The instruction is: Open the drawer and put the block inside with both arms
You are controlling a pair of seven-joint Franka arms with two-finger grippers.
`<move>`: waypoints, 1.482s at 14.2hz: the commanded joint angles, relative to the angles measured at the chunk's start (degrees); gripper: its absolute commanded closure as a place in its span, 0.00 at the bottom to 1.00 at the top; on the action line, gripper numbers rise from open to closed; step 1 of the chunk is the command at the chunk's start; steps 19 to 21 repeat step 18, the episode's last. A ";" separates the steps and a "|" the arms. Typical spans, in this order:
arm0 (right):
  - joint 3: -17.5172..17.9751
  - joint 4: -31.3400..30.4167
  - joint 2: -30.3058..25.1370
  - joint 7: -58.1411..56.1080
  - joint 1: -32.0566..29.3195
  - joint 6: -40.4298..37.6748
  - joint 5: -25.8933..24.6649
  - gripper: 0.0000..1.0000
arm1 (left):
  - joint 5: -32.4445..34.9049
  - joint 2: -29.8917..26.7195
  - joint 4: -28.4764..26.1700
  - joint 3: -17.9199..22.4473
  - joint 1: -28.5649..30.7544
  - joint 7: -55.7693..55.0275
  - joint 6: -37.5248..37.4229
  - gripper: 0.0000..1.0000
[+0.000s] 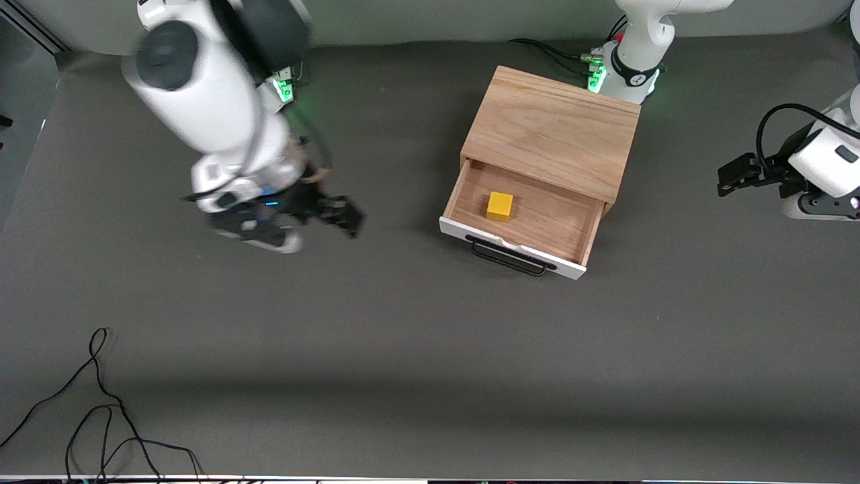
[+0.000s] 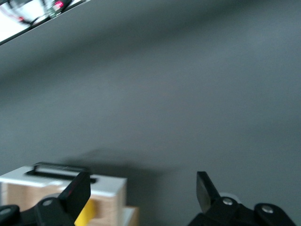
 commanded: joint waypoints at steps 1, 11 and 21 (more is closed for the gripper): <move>-8.44 -12.53 -9.20 -9.19 0.25 1.96 1.46 0.00 | 0.45 -1.22 -0.85 -0.66 0.58 0.49 -0.03 0.00; -10.16 -14.57 -11.94 -36.29 -17.30 -0.59 1.38 0.00 | 0.36 -0.78 -0.85 -0.66 0.31 0.49 0.06 0.00; 2.51 -13.87 -10.35 -36.21 -26.46 -0.68 -1.70 0.00 | 0.45 -0.26 -0.85 -0.66 0.40 0.49 0.41 0.00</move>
